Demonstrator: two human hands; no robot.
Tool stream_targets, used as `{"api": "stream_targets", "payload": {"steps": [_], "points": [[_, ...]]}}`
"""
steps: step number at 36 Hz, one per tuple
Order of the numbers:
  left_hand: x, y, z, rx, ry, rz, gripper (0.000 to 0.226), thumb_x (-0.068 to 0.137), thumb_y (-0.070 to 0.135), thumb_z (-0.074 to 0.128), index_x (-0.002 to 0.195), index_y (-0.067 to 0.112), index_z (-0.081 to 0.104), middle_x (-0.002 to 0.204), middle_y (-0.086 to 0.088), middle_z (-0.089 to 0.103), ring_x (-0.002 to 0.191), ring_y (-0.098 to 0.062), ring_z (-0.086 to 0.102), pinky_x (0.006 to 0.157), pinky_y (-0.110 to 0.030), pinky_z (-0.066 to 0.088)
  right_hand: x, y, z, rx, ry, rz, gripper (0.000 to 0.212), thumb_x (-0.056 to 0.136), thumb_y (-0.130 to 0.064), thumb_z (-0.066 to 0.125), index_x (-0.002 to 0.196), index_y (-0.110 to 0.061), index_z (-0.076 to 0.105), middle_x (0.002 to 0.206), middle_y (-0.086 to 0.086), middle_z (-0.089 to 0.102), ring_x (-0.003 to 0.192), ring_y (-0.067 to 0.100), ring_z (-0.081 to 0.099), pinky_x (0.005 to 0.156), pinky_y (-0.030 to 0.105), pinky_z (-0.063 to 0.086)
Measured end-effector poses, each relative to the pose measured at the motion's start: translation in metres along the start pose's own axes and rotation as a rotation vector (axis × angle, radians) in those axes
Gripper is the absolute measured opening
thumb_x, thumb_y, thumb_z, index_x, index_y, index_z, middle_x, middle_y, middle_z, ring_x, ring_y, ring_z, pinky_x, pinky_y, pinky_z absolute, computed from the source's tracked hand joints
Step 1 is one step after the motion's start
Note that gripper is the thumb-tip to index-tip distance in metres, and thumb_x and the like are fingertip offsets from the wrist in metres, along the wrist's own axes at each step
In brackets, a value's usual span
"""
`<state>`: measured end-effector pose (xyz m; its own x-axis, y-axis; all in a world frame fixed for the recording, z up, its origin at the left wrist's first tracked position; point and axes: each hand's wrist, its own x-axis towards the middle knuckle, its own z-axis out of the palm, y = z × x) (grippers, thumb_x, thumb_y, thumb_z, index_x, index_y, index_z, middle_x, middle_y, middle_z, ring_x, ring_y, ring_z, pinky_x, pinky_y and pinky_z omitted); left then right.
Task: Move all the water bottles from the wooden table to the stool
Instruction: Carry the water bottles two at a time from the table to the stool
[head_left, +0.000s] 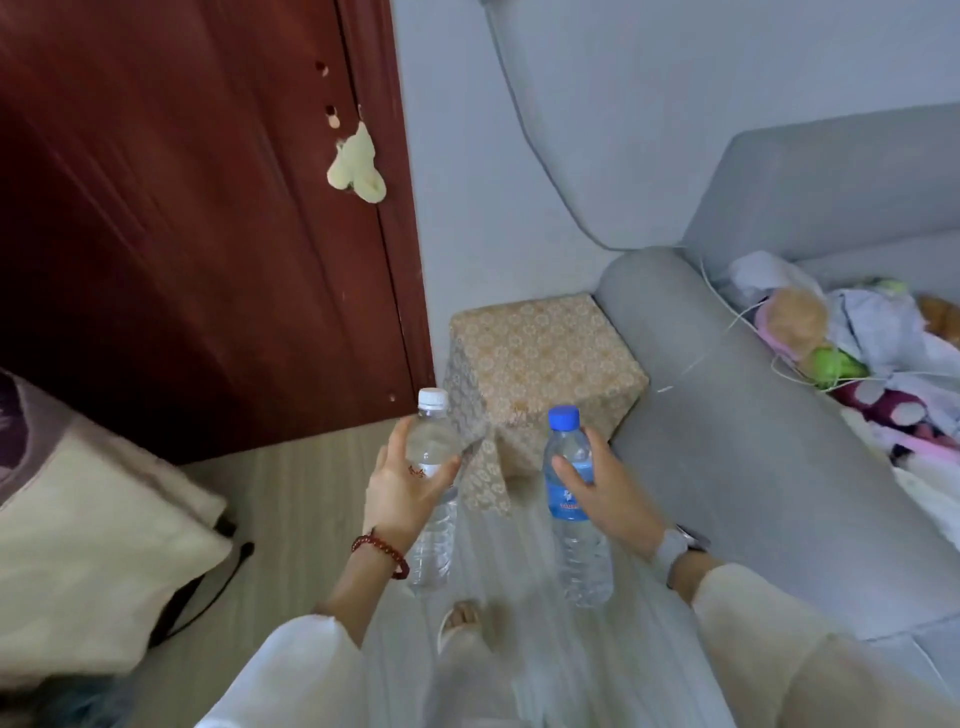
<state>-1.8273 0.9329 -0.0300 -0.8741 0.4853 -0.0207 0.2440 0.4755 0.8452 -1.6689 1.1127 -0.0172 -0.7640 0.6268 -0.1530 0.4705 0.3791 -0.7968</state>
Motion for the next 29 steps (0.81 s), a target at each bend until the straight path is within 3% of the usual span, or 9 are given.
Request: {"api": "stream_targets", "payload": {"steps": [6,9,12,15,18,20,22,25,29], "points": [[0.143,0.032,0.034,-0.024,-0.034,0.019,0.059,0.071,0.042,0.069,0.119,0.044,0.035,0.112,0.011,0.052,0.072,0.001,0.053,0.067,-0.022,0.042,0.133,-0.015,-0.023,0.070,0.037,0.029,0.024,0.089,-0.037,0.050,0.105,-0.043,0.033,0.086,-0.009,0.058,0.076,0.013,0.061,0.070,0.033,0.048],[0.201,0.043,0.058,-0.032,-0.038,0.016,0.058,0.070,0.038,0.071,0.118,0.040,0.039,0.106,0.010,0.056,0.064,-0.006,0.054,0.065,-0.022,0.044,0.190,-0.015,-0.035,0.100,0.042,0.039,0.023,0.090,-0.032,0.051,0.102,-0.044,0.035,0.086,-0.005,0.058,0.075,0.012,0.061,0.066,0.027,0.046],[0.256,0.042,0.087,-0.057,-0.030,-0.038,0.064,0.069,0.033,0.076,0.123,0.029,0.042,0.090,0.013,0.058,0.056,-0.008,0.053,0.060,-0.019,0.045,0.251,-0.007,-0.041,0.184,0.016,0.060,0.028,0.089,-0.029,0.054,0.112,-0.036,0.038,0.099,0.001,0.060,0.089,0.017,0.062,0.077,0.031,0.051],[0.311,0.035,0.122,-0.075,-0.010,-0.091,0.069,0.066,0.029,0.079,0.125,0.027,0.042,0.079,0.011,0.058,0.058,-0.001,0.050,0.053,-0.007,0.038,0.321,0.004,-0.041,0.218,-0.001,0.030,0.028,0.088,-0.025,0.056,0.107,-0.038,0.040,0.097,-0.010,0.058,0.086,0.007,0.060,0.071,0.012,0.047],[0.363,0.020,0.165,-0.094,0.002,-0.128,0.073,0.067,0.027,0.079,0.128,0.028,0.040,0.113,0.004,0.059,0.096,-0.013,0.056,0.077,-0.021,0.043,0.392,0.026,-0.031,0.270,-0.031,0.031,0.031,0.088,-0.019,0.058,0.102,-0.040,0.042,0.092,-0.012,0.057,0.080,0.005,0.059,0.066,0.009,0.047],[0.399,0.008,0.192,-0.100,0.035,-0.139,0.074,0.066,0.027,0.080,0.128,0.028,0.040,0.123,0.003,0.056,0.108,-0.017,0.053,0.086,-0.027,0.043,0.437,0.041,-0.023,0.301,-0.053,0.039,0.036,0.086,-0.019,0.060,0.105,-0.042,0.040,0.100,-0.013,0.055,0.087,0.003,0.058,0.070,0.010,0.046],[0.436,-0.006,0.213,-0.082,0.066,-0.160,0.074,0.066,0.029,0.080,0.128,0.027,0.039,0.122,0.000,0.057,0.104,-0.021,0.055,0.084,-0.030,0.046,0.480,0.055,-0.011,0.316,-0.070,0.031,0.040,0.085,-0.020,0.062,0.111,-0.040,0.039,0.109,-0.009,0.055,0.097,0.006,0.057,0.079,0.015,0.046],[0.482,-0.024,0.234,-0.038,0.107,-0.175,0.078,0.065,0.032,0.081,0.129,0.024,0.038,0.115,-0.004,0.058,0.094,-0.021,0.055,0.078,-0.030,0.044,0.532,0.069,0.005,0.320,-0.112,0.008,0.048,0.085,-0.017,0.063,0.125,-0.018,0.037,0.119,0.003,0.055,0.104,0.018,0.058,0.091,0.034,0.047],[0.518,-0.044,0.253,-0.040,0.154,-0.195,0.076,0.061,0.029,0.082,0.122,0.028,0.037,0.113,0.000,0.052,0.098,-0.019,0.051,0.082,-0.036,0.048,0.576,0.081,0.025,0.320,-0.155,-0.037,0.045,0.084,-0.016,0.063,0.119,-0.023,0.037,0.118,0.006,0.057,0.105,0.020,0.058,0.092,0.031,0.046]]}}
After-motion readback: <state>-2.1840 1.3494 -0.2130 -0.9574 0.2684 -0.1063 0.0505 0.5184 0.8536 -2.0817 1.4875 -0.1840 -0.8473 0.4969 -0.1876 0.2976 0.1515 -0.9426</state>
